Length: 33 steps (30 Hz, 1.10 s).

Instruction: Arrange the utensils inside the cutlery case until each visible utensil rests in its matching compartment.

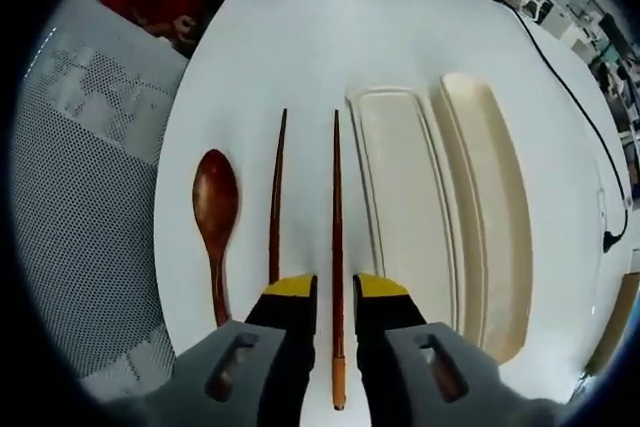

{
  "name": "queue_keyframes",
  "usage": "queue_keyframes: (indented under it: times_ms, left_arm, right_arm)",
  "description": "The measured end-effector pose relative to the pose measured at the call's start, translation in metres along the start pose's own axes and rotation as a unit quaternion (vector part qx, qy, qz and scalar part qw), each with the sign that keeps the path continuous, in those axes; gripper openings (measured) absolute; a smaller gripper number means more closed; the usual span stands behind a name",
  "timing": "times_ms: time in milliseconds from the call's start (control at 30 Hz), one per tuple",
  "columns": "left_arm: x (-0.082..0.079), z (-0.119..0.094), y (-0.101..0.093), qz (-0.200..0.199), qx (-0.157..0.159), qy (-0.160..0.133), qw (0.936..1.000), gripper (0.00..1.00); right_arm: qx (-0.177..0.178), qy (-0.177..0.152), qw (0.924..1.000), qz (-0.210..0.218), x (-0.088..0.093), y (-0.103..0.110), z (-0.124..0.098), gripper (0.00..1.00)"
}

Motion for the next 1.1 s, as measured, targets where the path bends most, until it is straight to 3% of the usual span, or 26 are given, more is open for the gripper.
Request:
queue_keyframes:
  times_ms: [233, 267, 400, 567, 900, 1100]
  left_arm:
    - [-0.0002, -0.0002, 0.0, 0.004, -0.001, 0.001, 1.0, 0.89]
    - [-0.0003, -0.0004, 0.0, 0.003, -0.001, 0.001, 1.0, 0.89]
    - [-0.0004, -0.0005, 0.0009, 0.005, -0.004, 0.0, 1.0, 0.89]
    - [0.0012, 0.0008, -0.0012, 0.006, 0.001, 0.005, 1.0, 0.89]
    - [0.0016, 0.0005, -0.0008, 0.003, 0.001, 0.004, 1.0, 0.88]
    - [0.001, 0.0012, -0.0021, 0.004, 0.004, 0.004, 1.0, 0.88]
  right_arm:
    - [0.008, 0.008, 0.9998, -0.018, -0.0024, 0.0004, 0.0008, 0.11]
    - [0.011, 0.005, 0.9985, -0.053, -0.0038, 0.001, 0.001, 0.11]
    - [0.009, 0.006, 0.9998, -0.019, -0.0048, -0.0013, 0.002, 0.1]
    - [0.01, 0.007, 0.9996, -0.027, -0.007, -0.0003, 0.0034, 0.02]
    - [0.011, 0.032, 0.9981, -0.052, -0.0076, 0.0043, 0.0046, 0.0]
    - [0.005, 0.029, 0.9989, -0.035, -0.008, 0.0027, -0.002, 0.0]
Point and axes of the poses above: the point that each gripper's makers call its tool centre point, and the gripper's own axes: z roughly forward along the fingers, y roughly to its left, x roughly out of its underside, the point moved 7 cm from there along -z, roughly backward along the fingers, and after that the axes turned 12 degrees about z, right-handed, at the moved point
